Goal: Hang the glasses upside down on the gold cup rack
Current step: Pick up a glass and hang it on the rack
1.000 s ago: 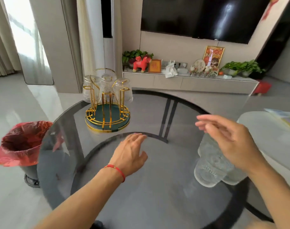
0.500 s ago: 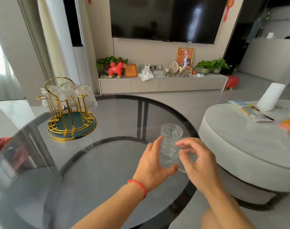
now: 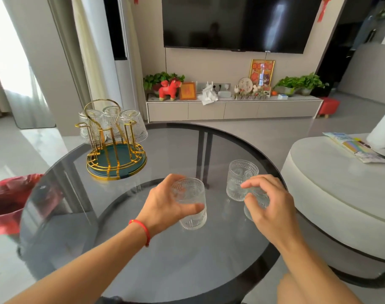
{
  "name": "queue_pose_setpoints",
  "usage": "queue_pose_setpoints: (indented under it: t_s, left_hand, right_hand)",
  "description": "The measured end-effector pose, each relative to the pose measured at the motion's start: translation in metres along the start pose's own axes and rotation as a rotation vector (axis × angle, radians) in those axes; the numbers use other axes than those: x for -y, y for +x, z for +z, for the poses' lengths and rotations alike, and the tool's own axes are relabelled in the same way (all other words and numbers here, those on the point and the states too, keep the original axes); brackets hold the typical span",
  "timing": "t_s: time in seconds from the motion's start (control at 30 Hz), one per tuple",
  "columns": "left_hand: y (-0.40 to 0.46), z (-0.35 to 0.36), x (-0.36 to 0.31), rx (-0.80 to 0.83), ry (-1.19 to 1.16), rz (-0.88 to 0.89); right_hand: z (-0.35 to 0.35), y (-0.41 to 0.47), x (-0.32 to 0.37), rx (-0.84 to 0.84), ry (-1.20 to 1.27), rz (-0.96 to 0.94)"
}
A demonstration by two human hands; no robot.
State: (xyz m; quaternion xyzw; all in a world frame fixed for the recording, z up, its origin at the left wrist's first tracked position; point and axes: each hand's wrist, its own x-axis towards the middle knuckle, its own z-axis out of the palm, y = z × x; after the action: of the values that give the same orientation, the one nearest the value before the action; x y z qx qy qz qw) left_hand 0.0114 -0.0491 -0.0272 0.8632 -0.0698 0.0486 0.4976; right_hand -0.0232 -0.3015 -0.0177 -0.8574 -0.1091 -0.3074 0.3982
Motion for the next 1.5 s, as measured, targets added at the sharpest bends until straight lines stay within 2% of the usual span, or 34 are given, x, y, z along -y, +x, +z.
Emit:
queue_pose_setpoints:
  t_s: [0.07, 0.1, 0.13, 0.27, 0.37, 0.47, 0.53, 0.6, 0.7, 0.77, 0.83, 1.03, 1.17, 1.5]
  left_hand:
    - [0.003, -0.010, 0.003, -0.047, -0.161, -0.102]
    - [0.004, -0.015, 0.005, -0.065, -0.272, -0.162]
    - [0.005, -0.020, 0.008, -0.075, -0.388, -0.221]
    - [0.010, -0.037, 0.012, -0.034, -0.753, -0.357]
    - [0.017, -0.049, 0.021, -0.032, -0.850, -0.331]
    - [0.030, -0.067, 0.031, -0.109, -0.862, -0.248]
    - [0.042, -0.086, 0.041, -0.223, -0.819, -0.241]
    - [0.052, -0.101, 0.053, -0.319, -0.643, -0.240]
    - [0.055, -0.108, 0.088, -0.415, 0.070, -0.027]
    - [0.056, -0.103, 0.114, -0.260, 0.459, 0.033]
    - [0.059, -0.100, 0.132, -0.133, 0.607, 0.010]
    - [0.066, -0.089, 0.131, -0.102, 0.730, -0.014]
    - [0.069, -0.089, 0.126, -0.104, 0.712, -0.047]
    - [0.070, -0.095, 0.117, -0.059, 0.667, -0.108]
  right_hand:
    - [0.012, -0.001, 0.010, 0.029, -0.029, -0.118]
    - [0.021, -0.002, 0.016, 0.082, 0.006, -0.117]
    - [0.036, -0.002, 0.023, 0.159, 0.066, -0.065]
    - [0.089, 0.008, 0.047, 0.515, 0.356, 0.333]
    - [0.123, 0.020, 0.060, 0.493, 0.566, 0.482]
    - [0.147, 0.040, 0.069, 0.421, 0.667, 0.489]
    - [0.158, 0.060, 0.080, 0.384, 0.631, 0.431]
    - [0.162, 0.084, 0.094, 0.345, 0.583, 0.337]
    - [0.171, 0.124, 0.119, 0.302, 0.560, 0.202]
    - [0.185, 0.150, 0.139, 0.263, 0.536, 0.142]
    - [0.207, 0.172, 0.161, 0.230, 0.519, 0.099]
    - [0.266, 0.208, 0.201, 0.243, 0.375, 0.031]
    - [0.290, 0.219, 0.210, 0.335, 0.254, 0.002]
    - [0.333, 0.207, 0.206, 0.426, 0.015, -0.075]
